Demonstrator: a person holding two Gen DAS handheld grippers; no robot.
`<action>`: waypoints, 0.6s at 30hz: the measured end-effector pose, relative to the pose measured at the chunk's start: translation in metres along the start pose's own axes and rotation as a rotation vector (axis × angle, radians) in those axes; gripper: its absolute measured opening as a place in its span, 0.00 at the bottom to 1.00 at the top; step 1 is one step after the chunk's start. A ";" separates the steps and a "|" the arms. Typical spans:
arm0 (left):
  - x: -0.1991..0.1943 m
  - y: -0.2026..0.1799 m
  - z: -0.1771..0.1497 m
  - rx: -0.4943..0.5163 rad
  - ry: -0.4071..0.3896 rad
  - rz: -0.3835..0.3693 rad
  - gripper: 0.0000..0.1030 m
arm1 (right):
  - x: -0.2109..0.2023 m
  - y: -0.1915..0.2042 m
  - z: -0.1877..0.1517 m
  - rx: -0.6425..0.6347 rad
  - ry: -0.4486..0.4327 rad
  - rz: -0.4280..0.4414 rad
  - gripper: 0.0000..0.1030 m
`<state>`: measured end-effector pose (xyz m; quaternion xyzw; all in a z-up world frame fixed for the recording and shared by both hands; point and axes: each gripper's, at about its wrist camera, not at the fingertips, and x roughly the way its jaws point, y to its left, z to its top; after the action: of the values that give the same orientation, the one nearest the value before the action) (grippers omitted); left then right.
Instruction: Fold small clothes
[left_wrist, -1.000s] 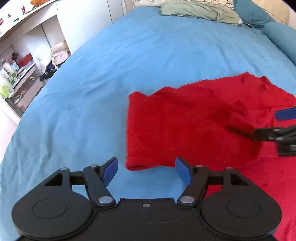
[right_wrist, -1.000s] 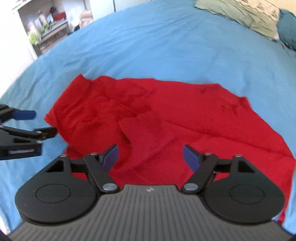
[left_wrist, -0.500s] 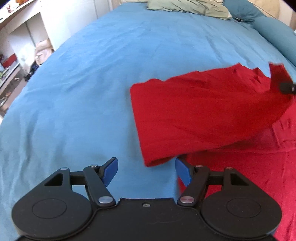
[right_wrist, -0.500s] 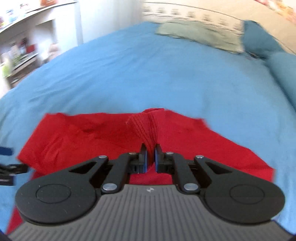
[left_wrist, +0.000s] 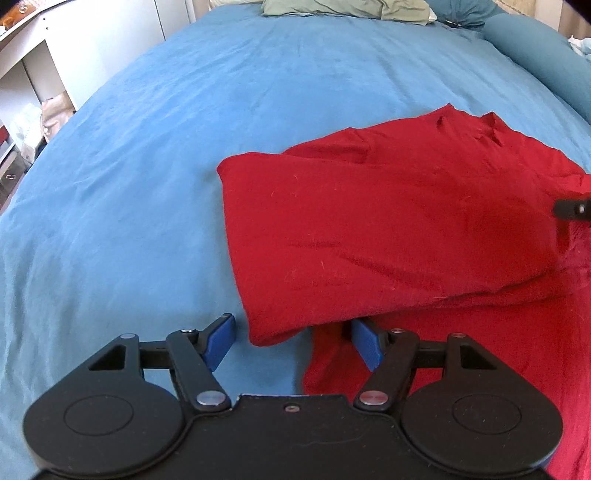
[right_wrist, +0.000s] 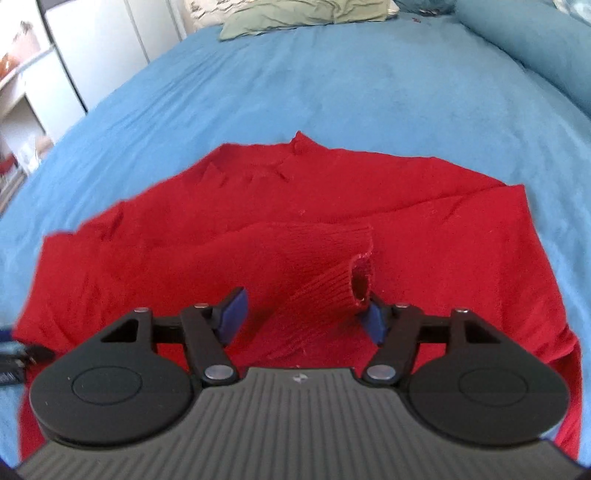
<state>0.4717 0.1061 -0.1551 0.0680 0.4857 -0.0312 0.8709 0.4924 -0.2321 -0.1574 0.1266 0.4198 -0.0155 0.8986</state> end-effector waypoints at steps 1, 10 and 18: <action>0.000 0.000 -0.001 -0.003 0.001 0.000 0.71 | -0.001 -0.004 0.002 0.030 -0.004 0.002 0.78; 0.004 -0.004 0.002 -0.008 -0.006 0.020 0.71 | -0.009 -0.015 0.014 0.038 0.022 -0.009 0.20; 0.007 -0.012 0.003 -0.019 -0.026 0.044 0.71 | -0.073 -0.033 0.067 -0.104 -0.139 -0.156 0.20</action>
<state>0.4759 0.0940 -0.1605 0.0700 0.4730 -0.0086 0.8782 0.4915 -0.2862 -0.0680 0.0456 0.3653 -0.0723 0.9270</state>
